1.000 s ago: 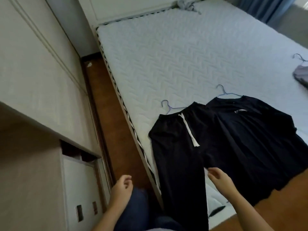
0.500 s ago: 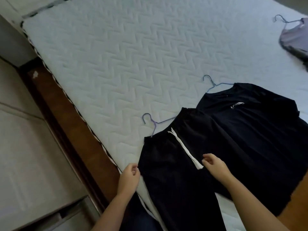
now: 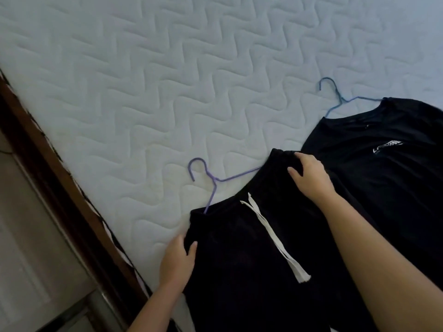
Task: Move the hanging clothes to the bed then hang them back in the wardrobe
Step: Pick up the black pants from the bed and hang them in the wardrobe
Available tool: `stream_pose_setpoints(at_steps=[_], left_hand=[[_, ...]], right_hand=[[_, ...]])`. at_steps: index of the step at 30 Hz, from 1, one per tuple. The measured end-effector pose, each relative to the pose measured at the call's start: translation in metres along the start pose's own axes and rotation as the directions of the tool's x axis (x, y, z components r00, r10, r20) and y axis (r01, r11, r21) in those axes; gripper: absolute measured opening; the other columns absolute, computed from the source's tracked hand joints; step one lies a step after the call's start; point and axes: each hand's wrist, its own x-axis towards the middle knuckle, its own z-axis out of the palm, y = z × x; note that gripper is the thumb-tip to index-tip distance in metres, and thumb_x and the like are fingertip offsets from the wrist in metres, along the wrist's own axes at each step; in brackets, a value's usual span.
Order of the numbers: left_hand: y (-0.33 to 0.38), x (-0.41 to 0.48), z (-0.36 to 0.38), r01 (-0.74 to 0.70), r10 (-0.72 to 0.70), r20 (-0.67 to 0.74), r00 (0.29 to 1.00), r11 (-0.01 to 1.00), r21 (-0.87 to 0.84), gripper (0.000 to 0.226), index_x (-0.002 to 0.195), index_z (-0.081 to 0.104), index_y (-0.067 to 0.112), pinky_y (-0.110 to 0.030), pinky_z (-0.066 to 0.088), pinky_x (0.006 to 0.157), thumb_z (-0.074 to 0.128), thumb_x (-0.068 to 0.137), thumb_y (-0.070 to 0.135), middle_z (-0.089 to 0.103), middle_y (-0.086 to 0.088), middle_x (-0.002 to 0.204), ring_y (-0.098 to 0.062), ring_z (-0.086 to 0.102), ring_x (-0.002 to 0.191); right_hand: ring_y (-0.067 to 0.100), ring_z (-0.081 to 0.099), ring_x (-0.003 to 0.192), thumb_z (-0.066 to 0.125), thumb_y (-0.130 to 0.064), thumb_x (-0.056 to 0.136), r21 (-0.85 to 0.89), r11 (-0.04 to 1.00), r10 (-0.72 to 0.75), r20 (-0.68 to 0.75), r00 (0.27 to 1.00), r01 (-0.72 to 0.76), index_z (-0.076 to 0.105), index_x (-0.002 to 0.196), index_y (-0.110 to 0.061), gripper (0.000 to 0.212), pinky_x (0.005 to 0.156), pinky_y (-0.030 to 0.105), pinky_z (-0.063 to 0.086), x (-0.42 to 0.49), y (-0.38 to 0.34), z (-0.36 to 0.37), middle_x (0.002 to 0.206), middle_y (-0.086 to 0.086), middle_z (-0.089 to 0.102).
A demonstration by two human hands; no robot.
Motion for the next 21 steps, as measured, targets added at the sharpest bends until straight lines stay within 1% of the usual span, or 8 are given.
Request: stream_pose_setpoints(at_steps=[4, 7, 10, 12, 16, 18, 20, 21], left_hand=[[-0.004, 0.000, 0.008, 0.055, -0.054, 0.014, 0.998, 0.994, -0.092, 0.033, 0.118, 0.052, 0.010, -0.034, 0.048, 0.085, 0.045, 0.093, 0.030, 0.061, -0.004, 0.105, -0.023, 0.059, 0.100], [-0.004, -0.002, 0.011, 0.104, -0.103, 0.011, 0.995, 0.985, -0.136, 0.033, 0.117, 0.053, 0.007, -0.035, 0.046, 0.086, 0.042, 0.095, 0.028, 0.063, -0.008, 0.107, -0.026, 0.058, 0.102], [-0.002, -0.009, 0.008, 0.064, -0.071, -0.047, 0.996, 0.988, -0.143, 0.025, 0.107, 0.055, 0.010, -0.031, 0.044, 0.077, 0.040, 0.095, 0.026, 0.064, -0.005, 0.097, -0.024, 0.059, 0.094], [-0.003, -0.015, 0.002, 0.045, -0.060, -0.076, 0.995, 0.982, -0.184, 0.021, 0.102, 0.056, 0.015, -0.032, 0.044, 0.076, 0.040, 0.095, 0.025, 0.063, 0.001, 0.091, -0.022, 0.060, 0.092], [-0.015, -0.029, -0.012, 0.091, -0.107, -0.100, 0.989, 0.984, -0.154, 0.033, 0.110, 0.057, 0.002, -0.037, 0.045, 0.083, 0.043, 0.094, 0.026, 0.065, -0.015, 0.104, -0.030, 0.059, 0.099], [-0.013, -0.041, -0.021, 0.058, -0.073, -0.114, 0.991, 0.990, -0.131, 0.032, 0.108, 0.059, 0.001, -0.034, 0.043, 0.078, 0.046, 0.093, 0.025, 0.066, -0.013, 0.101, -0.030, 0.059, 0.098], [-0.004, -0.058, -0.033, -0.016, -0.003, -0.129, 0.992, 0.989, -0.148, 0.017, 0.092, 0.060, 0.008, -0.031, 0.038, 0.069, 0.048, 0.092, 0.021, 0.062, 0.000, 0.082, -0.024, 0.057, 0.087], [0.002, -0.067, -0.040, -0.055, 0.033, -0.137, 0.990, 0.986, -0.155, 0.014, 0.080, 0.055, 0.015, -0.029, 0.037, 0.063, 0.050, 0.092, 0.019, 0.058, 0.007, 0.074, -0.021, 0.055, 0.080]], right_hand=[[0.032, 0.039, 0.128, 0.052, -0.033, 0.090, -0.186, 0.982, -0.016, 0.025, 1.000, 0.021, 0.037, 0.137, -0.011, 0.054, 0.108, 0.050, 0.029, 0.023, 0.002, 0.013, 0.140, 0.013, 0.042], [0.034, 0.038, 0.127, 0.055, -0.035, 0.088, -0.270, 0.962, -0.048, 0.005, 0.999, 0.048, 0.033, 0.139, -0.010, 0.061, 0.105, 0.050, 0.031, 0.029, 0.006, 0.014, 0.140, 0.014, 0.039], [0.033, 0.034, 0.131, 0.055, -0.042, 0.086, -0.257, 0.966, -0.022, 0.045, 0.999, 0.033, 0.031, 0.140, -0.012, 0.066, 0.105, 0.049, 0.029, 0.032, 0.010, 0.011, 0.144, 0.012, 0.035], [0.033, 0.036, 0.129, 0.057, -0.044, 0.084, -0.254, 0.967, -0.008, 0.074, 0.997, 0.026, 0.035, 0.138, -0.012, 0.066, 0.105, 0.049, 0.030, 0.030, 0.009, 0.009, 0.141, 0.013, 0.037], [0.032, 0.041, 0.122, 0.062, -0.045, 0.081, -0.217, 0.975, -0.040, 0.078, 0.996, 0.056, 0.044, 0.130, -0.013, 0.062, 0.102, 0.045, 0.033, 0.005, 0.007, -0.008, 0.132, 0.013, 0.042], [0.031, 0.043, 0.119, 0.062, -0.043, 0.081, -0.132, 0.991, -0.025, 0.066, 0.998, 0.033, 0.047, 0.127, -0.013, 0.057, 0.098, 0.043, 0.037, -0.018, 0.010, -0.023, 0.128, 0.013, 0.042], [0.031, 0.044, 0.117, 0.062, -0.041, 0.082, -0.064, 0.998, -0.014, 0.035, 0.999, 0.016, 0.049, 0.124, -0.013, 0.052, 0.096, 0.042, 0.039, -0.045, 0.015, -0.041, 0.124, 0.013, 0.043], [0.031, 0.044, 0.115, 0.061, -0.040, 0.082, -0.043, 0.999, -0.008, 0.020, 1.000, 0.009, 0.050, 0.123, -0.013, 0.050, 0.096, 0.042, 0.039, -0.060, 0.019, -0.051, 0.122, 0.012, 0.044]])
